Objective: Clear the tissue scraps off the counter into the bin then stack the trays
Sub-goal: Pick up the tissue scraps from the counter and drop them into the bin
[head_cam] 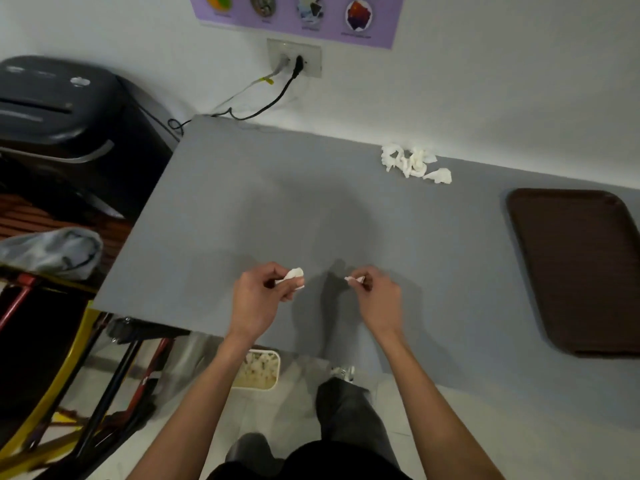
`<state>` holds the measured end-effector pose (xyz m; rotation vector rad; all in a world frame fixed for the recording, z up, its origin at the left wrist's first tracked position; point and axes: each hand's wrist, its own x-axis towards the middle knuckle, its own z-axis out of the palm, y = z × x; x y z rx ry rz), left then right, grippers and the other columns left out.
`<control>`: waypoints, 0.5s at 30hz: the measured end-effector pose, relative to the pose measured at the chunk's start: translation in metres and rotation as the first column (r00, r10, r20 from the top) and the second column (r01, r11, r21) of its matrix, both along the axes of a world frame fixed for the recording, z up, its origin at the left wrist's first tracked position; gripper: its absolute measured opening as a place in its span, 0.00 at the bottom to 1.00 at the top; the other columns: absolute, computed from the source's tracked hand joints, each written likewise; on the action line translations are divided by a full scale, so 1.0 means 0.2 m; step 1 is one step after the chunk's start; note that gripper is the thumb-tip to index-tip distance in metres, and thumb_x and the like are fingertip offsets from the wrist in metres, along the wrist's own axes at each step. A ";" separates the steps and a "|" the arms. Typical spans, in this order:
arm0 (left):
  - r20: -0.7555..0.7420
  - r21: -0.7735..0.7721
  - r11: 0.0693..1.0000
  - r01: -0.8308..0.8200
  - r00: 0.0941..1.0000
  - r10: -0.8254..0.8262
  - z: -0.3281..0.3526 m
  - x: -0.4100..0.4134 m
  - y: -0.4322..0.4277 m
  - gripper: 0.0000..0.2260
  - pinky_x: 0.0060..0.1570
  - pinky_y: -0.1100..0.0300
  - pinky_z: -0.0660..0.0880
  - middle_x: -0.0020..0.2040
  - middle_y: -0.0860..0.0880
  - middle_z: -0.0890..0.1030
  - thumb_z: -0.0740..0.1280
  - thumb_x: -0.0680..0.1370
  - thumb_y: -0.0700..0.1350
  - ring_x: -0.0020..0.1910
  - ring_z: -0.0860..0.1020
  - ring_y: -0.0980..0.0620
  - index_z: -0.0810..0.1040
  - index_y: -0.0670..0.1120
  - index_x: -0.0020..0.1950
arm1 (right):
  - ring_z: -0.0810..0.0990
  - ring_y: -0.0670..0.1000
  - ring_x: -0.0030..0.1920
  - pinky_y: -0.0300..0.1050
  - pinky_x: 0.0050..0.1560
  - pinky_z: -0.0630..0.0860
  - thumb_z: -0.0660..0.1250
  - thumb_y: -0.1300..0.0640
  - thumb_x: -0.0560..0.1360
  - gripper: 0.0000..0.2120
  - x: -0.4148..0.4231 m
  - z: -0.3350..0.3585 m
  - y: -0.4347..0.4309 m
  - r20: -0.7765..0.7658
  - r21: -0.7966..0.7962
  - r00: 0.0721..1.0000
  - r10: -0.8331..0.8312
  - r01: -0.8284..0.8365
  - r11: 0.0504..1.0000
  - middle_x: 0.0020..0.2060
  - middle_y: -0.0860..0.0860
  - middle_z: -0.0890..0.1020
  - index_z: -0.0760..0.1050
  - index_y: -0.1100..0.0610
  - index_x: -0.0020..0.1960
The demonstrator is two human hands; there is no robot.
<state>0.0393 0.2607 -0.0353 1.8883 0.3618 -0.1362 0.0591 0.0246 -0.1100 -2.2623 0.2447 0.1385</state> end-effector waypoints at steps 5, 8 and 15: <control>-0.016 -0.002 1.000 0.000 1.000 0.000 -0.02 -0.39 0.39 0.06 0.39 0.58 0.81 0.33 0.46 0.85 0.80 0.72 0.45 0.34 0.84 0.47 0.86 0.44 0.41 | 0.86 0.36 0.46 0.27 0.50 0.76 0.78 0.56 0.77 0.03 -0.54 0.10 0.45 -0.006 0.263 0.988 -0.151 0.148 0.953 0.43 0.38 0.88 0.86 0.50 0.49; -0.021 -0.027 0.999 0.036 0.999 -0.036 -0.08 -0.66 0.65 0.03 0.44 0.59 0.82 0.37 0.48 0.87 0.77 0.76 0.44 0.39 0.87 0.49 0.88 0.46 0.46 | 0.86 0.38 0.50 0.35 0.56 0.79 0.78 0.56 0.77 0.05 -0.83 0.09 0.67 -0.030 0.334 0.985 -0.172 0.172 0.927 0.47 0.38 0.88 0.86 0.48 0.51; -0.145 0.028 0.996 0.087 0.986 -0.082 -0.34 -1.20 1.17 0.07 0.53 0.50 0.85 0.47 0.52 0.88 0.70 0.81 0.40 0.46 0.87 0.56 0.85 0.46 0.59 | 0.86 0.36 0.48 0.32 0.52 0.81 0.78 0.56 0.76 0.06 -1.41 -0.03 1.08 -0.120 0.286 0.971 -0.207 0.233 0.929 0.46 0.40 0.88 0.85 0.47 0.51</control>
